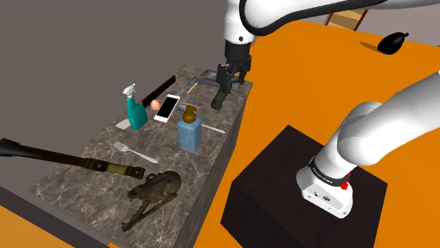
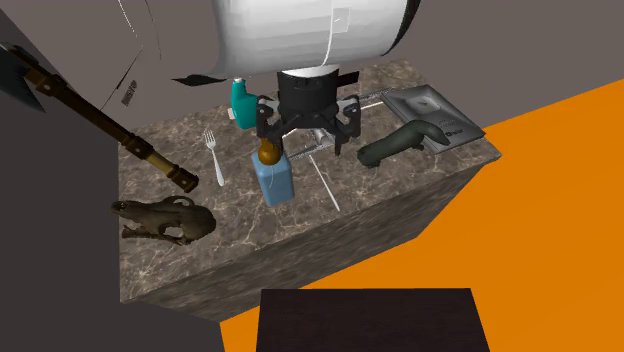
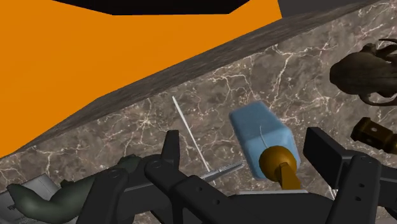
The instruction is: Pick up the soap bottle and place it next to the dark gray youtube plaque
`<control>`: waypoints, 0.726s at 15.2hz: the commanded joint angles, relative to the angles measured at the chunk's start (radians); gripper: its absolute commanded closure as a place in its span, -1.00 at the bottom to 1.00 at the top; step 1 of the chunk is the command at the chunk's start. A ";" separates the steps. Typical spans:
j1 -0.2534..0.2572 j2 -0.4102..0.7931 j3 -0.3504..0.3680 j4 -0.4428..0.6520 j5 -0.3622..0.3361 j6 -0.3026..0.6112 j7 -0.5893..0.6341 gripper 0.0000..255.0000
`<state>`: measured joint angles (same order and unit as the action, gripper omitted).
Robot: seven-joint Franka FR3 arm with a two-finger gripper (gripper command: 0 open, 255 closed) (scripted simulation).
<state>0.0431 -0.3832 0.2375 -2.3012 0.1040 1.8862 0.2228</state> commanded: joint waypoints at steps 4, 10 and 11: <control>0.004 0.174 0.057 0.064 -0.025 0.133 0.086 -1.00; 0.016 0.399 0.099 0.198 -0.104 0.242 0.197 -1.00; 0.020 0.438 0.103 0.225 -0.120 0.255 0.216 -1.00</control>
<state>0.0612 0.0225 0.3372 -2.0873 -0.0025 2.1172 0.4230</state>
